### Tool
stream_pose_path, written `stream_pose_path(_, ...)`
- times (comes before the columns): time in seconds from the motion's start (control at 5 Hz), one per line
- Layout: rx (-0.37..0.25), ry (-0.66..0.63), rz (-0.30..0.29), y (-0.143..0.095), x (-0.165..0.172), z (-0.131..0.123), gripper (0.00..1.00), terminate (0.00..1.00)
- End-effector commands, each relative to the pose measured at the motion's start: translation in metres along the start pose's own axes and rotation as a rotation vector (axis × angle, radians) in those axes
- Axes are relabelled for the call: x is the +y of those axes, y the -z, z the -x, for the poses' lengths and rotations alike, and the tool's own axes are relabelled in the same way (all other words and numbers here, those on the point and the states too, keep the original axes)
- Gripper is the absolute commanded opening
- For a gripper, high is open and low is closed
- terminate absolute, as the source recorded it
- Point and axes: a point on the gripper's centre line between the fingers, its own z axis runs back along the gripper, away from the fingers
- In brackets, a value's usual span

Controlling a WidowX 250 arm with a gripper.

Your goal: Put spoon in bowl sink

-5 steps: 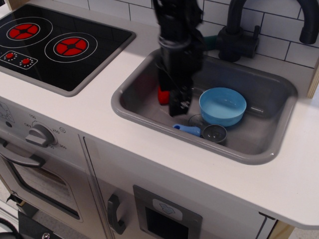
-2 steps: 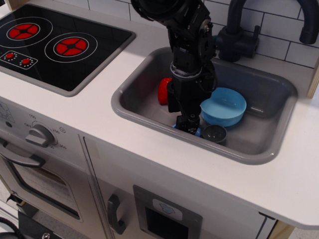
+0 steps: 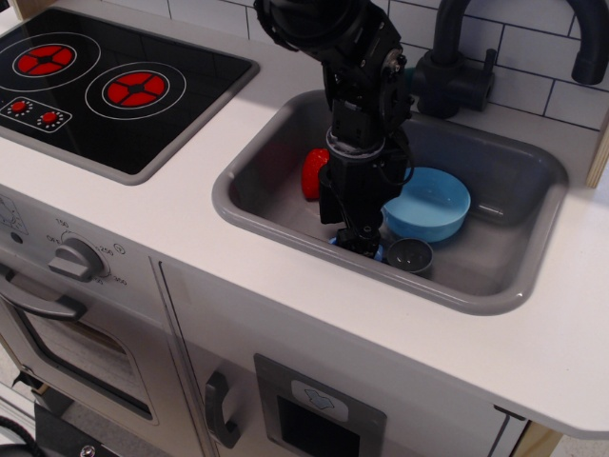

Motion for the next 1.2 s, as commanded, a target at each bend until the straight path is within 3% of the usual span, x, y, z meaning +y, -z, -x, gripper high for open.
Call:
stream_pose_path(0.0, 0.007, 0.015, 0.025, -0.002, -0.004, -0.001, 1.00, 0.00)
stream_pose_path(0.2, 0.013, 0.058, 0.060, -0.002, -0.008, 0.001, 0.00, 0.00)
stream_pose_path(0.4, 0.031, 0.186, 0.146, -0.006, -0.010, 0.002, 0.00, 0.00)
stream_pose_path(0.6, 0.008, 0.278, 0.143, -0.010, -0.010, -0.001, 0.00, 0.00)
stream_pose_path(1.0, -0.037, 0.363, 0.211, -0.031, -0.005, -0.001, 0.00, 0.00)
